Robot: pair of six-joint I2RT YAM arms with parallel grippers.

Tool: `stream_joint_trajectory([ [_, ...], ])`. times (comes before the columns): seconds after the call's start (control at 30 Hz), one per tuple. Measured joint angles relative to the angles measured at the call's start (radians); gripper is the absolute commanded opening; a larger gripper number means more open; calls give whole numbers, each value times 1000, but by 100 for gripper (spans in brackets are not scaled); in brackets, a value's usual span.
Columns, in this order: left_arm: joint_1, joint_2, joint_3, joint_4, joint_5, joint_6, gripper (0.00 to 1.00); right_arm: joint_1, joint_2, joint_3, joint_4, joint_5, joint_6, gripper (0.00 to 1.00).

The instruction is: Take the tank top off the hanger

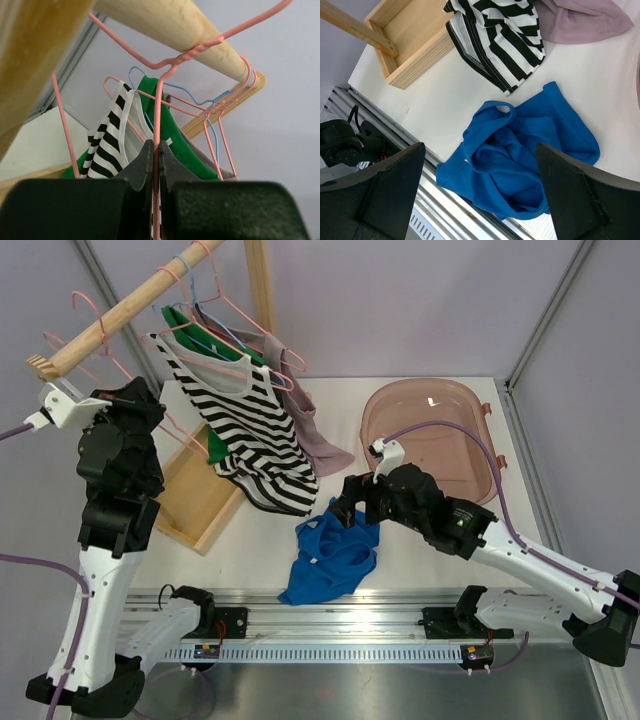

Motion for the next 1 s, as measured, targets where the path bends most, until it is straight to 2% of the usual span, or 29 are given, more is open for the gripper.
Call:
stream_joint_trajectory([
  [0.17, 58, 36, -5, -17, 86, -80, 0, 0, -13, 0, -6, -3, -3, 99],
  [0.33, 63, -2, -98, -11, 126, -150, 0, 0, 8, 2, -10, -56, -35, 99],
  [0.37, 64, -13, -117, -11, 129, -158, 5, 0, 19, 3, -13, -69, -40, 99],
  [0.4, 64, -25, -140, 4, 135, -171, 15, 0, 40, 5, -16, -83, -47, 100],
  [0.43, 64, -30, -143, 6, 140, -173, 29, 1, 63, 9, -19, -98, -53, 99],
  [0.47, 65, -37, -146, 6, 146, -180, 57, 2, 91, 13, -26, -109, -58, 99],
  [0.53, 65, -54, -153, 4, 158, -191, 80, 14, 155, 25, -39, -113, -63, 100],
  [0.57, 65, -64, -156, 3, 162, -195, 99, 27, 189, 33, -50, -104, -64, 99],
  [0.8, 65, -179, -154, -82, 196, -167, 99, 181, 396, 57, -103, 35, -52, 99],
  [1.0, 65, -305, -140, -251, 273, -88, 99, 225, 528, 63, -115, 139, -32, 100],
])
